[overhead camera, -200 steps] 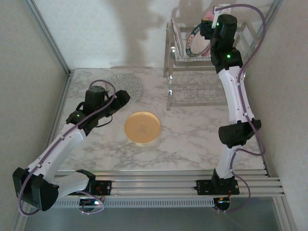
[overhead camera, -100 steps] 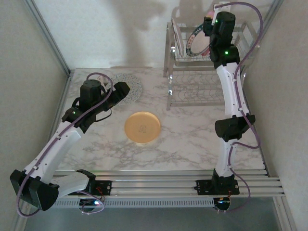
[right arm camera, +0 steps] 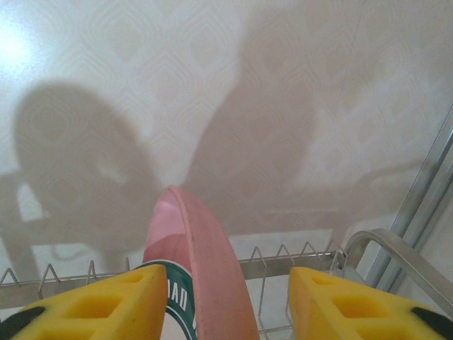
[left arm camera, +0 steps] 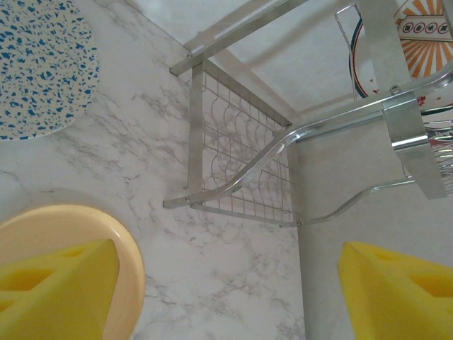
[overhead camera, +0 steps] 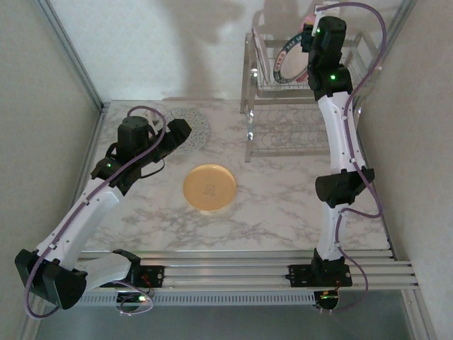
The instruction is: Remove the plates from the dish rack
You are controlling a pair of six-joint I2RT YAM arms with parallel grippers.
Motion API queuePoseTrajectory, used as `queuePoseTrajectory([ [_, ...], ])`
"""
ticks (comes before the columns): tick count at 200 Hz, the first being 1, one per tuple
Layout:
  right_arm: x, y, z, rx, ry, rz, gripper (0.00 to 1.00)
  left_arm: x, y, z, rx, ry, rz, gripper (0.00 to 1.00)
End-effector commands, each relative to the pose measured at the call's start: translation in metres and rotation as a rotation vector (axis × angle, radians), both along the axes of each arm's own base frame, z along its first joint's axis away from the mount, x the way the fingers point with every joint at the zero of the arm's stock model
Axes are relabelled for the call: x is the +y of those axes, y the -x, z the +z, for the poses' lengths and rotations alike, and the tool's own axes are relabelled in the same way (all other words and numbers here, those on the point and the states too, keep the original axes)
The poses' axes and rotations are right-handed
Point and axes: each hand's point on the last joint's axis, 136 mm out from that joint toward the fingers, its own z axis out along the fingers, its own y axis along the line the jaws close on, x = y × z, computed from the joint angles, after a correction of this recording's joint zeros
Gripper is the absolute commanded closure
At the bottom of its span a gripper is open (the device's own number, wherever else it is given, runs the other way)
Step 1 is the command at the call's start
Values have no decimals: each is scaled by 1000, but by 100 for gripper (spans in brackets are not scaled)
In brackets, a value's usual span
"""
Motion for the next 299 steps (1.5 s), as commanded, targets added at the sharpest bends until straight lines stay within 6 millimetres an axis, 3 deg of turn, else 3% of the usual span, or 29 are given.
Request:
queuePoseTrajectory([
  [1, -7, -1, 3, -12, 16, -29, 55, 0, 1, 25, -58, 39, -9, 20],
  [61, -2, 2, 11, -23, 78, -38, 70, 0, 4, 25, -63, 50, -9, 20],
  [183, 10, 16, 35, -51, 403, -177, 100, 1, 6, 31, -74, 57, -10, 20],
  [299, 6, 35, 69, -126, 533, -295, 100, -1, 4, 39, -90, 71, -12, 20],
])
